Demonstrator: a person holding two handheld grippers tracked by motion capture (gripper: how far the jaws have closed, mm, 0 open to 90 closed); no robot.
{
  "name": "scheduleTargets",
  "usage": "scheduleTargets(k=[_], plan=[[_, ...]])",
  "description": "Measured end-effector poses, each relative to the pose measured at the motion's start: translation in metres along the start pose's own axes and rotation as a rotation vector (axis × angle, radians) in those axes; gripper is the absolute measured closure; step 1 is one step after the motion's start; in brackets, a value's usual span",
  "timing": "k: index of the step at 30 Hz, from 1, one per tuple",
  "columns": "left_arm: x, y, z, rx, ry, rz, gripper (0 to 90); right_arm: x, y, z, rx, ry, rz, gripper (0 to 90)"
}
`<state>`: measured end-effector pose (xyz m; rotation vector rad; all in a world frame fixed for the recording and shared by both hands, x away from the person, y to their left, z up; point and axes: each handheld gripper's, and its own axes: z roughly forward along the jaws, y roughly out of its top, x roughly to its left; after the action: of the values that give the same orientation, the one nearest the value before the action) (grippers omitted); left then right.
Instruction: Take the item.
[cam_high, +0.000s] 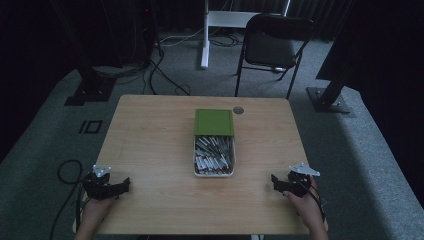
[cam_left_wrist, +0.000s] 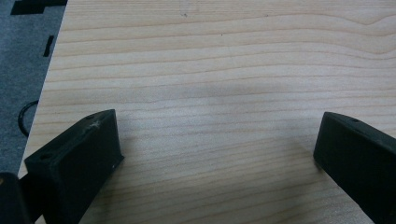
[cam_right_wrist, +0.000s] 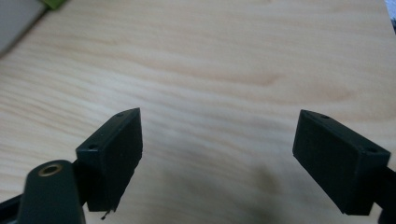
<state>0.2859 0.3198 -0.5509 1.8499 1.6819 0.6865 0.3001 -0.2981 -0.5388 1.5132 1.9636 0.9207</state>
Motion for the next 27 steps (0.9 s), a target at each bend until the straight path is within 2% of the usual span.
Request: scheduleTargets(k=[13, 15, 27], plan=[[0.0, 0.0, 0.0, 0.0, 0.0, 0.0, 1.4, 0.013, 0.032, -0.01, -0.07, 0.036, -0.022, 16.3], [0.0, 0.0, 0.0, 0.0, 0.0, 0.0, 1.4, 0.013, 0.032, -0.01, -0.07, 0.036, -0.022, 16.3], [0.0, 0.0, 0.0, 0.001, -0.001, 0.0, 1.4, 0.036, 0.063, -0.018, -0.125, 0.082, -0.062, 17.8]])
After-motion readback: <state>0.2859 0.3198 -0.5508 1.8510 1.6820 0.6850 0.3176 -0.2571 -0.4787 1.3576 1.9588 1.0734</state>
